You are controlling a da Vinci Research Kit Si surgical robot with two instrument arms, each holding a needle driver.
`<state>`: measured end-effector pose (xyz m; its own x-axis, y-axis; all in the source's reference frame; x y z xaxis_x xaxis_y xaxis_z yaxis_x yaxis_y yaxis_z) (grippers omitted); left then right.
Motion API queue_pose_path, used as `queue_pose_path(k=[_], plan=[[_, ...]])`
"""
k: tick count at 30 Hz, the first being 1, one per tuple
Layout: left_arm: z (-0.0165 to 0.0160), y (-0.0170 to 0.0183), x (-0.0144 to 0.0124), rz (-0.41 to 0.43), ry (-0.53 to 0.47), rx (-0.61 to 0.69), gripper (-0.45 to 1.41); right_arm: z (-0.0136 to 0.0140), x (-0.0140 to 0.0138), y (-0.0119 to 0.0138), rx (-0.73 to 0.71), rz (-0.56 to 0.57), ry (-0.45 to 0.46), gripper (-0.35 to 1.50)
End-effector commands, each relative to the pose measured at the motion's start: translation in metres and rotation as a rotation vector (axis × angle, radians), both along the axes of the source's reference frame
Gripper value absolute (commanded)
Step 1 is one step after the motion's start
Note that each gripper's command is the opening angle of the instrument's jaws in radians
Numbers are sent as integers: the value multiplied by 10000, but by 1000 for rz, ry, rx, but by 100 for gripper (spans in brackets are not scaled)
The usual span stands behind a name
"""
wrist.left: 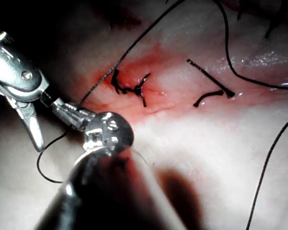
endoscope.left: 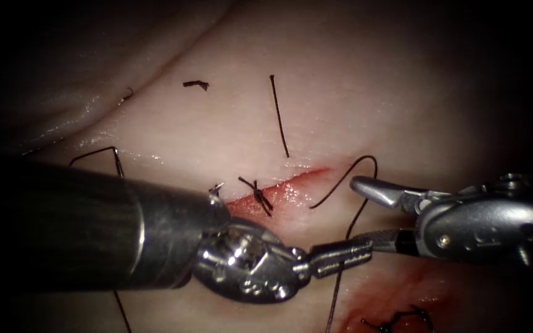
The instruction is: Wound Closure
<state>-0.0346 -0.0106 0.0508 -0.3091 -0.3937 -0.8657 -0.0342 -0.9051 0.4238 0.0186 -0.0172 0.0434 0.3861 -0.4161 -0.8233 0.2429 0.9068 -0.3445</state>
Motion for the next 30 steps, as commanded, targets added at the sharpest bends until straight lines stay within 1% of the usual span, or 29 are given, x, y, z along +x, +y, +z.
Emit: queue_pose_path(k=[1, 4, 5, 6, 7, 8, 9, 10, 14, 15, 16, 17, 19, 20, 21, 22, 25, 28, 30], plan=[[5, -3, -6, 0, 0, 1, -45, 7, 9, -5, 0, -5, -3, 120], [4, -4, -7, -1, 1, 1, -45, 11, 12, -6, -9, -6, -4, 118], [3, -5, -8, -1, 1, 1, -45, 12, 13, -7, -11, -6, -4, 106], [3, -5, -8, -1, 1, 1, -45, 12, 13, -7, -11, -6, -4, 106], [3, -5, -8, -2, 1, 1, -45, 13, 13, -8, -11, -8, -6, 79], [2, -5, -8, -2, 2, 1, -45, 14, 13, -9, -12, -10, -7, 34], [2, -5, -9, -4, 1, 7, -45, 16, 14, -10, -14, -10, -8, -21], [2, -6, -9, -4, 1, 7, -45, 17, 14, -10, -19, -14, -9, -35], [0, -6, -9, -9, -2, 24, -45, 25, 17, -12, -26, -21, 5, -35], [0, -7, -9, -10, -4, 30, -35, 27, 19, -13, -23, -32, 2, -35], [0, -7, -9, -11, -5, 36, 10, 29, 19, -12, -25, -33, 4, -35], [0, -7, -9, -16, -8, 53, 32, 31, 20, -11, -26, -33, 4, -35], [-1, -7, -9, -18, -9, 58, 62, 38, 21, -5, -25, -35, -1, -35], [-1, -8, -10, -21, -11, 69, 89, 44, 21, 2, -14, -31, -5, -35], [-2, -9, -10, -29, -22, 65, 98, 47, 21, 6, -10, -27, -5, -35], [-4, -10, -10, -35, -32, 61, 101, 50, 20, 10, -5, -25, -6, -35], [-8, -15, -10, -14, -59, 60, 101, 58, 19, 20, 17, -19, -5, -35], [-11, -18, -11, -4, -70, 60, 94, 62, 18, 26, 34, -13, 6, -35], [-12, -19, -12, -4, -79, 58, 84, 65, 17, 30, 50, -6, 21, -35]])
